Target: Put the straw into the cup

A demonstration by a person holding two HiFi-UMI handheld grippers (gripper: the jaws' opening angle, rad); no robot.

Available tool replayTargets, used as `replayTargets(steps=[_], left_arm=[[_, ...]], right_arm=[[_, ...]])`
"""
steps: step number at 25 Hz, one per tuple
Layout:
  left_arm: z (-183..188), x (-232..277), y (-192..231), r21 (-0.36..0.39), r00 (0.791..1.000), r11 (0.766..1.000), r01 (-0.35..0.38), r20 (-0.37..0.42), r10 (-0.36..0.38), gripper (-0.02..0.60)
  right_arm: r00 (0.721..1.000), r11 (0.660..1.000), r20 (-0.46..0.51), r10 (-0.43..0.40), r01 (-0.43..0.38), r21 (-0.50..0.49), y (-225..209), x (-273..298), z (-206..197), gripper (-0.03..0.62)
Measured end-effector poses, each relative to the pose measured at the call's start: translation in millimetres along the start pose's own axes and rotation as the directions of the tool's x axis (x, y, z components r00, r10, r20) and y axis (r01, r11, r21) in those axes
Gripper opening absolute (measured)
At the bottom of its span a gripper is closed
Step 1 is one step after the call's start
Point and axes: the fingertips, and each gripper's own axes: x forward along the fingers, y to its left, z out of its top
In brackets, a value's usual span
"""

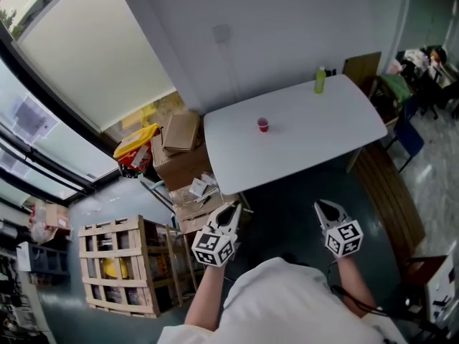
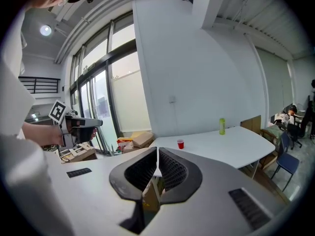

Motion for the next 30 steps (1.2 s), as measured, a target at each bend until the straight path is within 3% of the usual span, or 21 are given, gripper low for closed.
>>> replayTargets(steps=[14, 25, 30], left_arm=[[-14, 19, -37, -0.004, 1.000, 1.000, -0.024, -0.014, 0.024, 0.025], [-13, 48, -15, -0.021, 1.000, 1.000, -0.015, -0.023, 0.014, 0.025], [-8, 69, 5, 0.004, 0.999, 1.000, 0.012, -0.039, -0.012, 0.025]], right_arm=[[0.999, 0.999, -0.032, 0.040, -0.040, 0.018, -39, -10, -12, 0.038], [0.997, 0.999, -0.058, 0.041, -0.040, 0.016, -50, 13, -13, 0.038], [0.999, 1.000, -0.047, 0.019, -0.018, 0.016, -55, 38, -4, 0.038]])
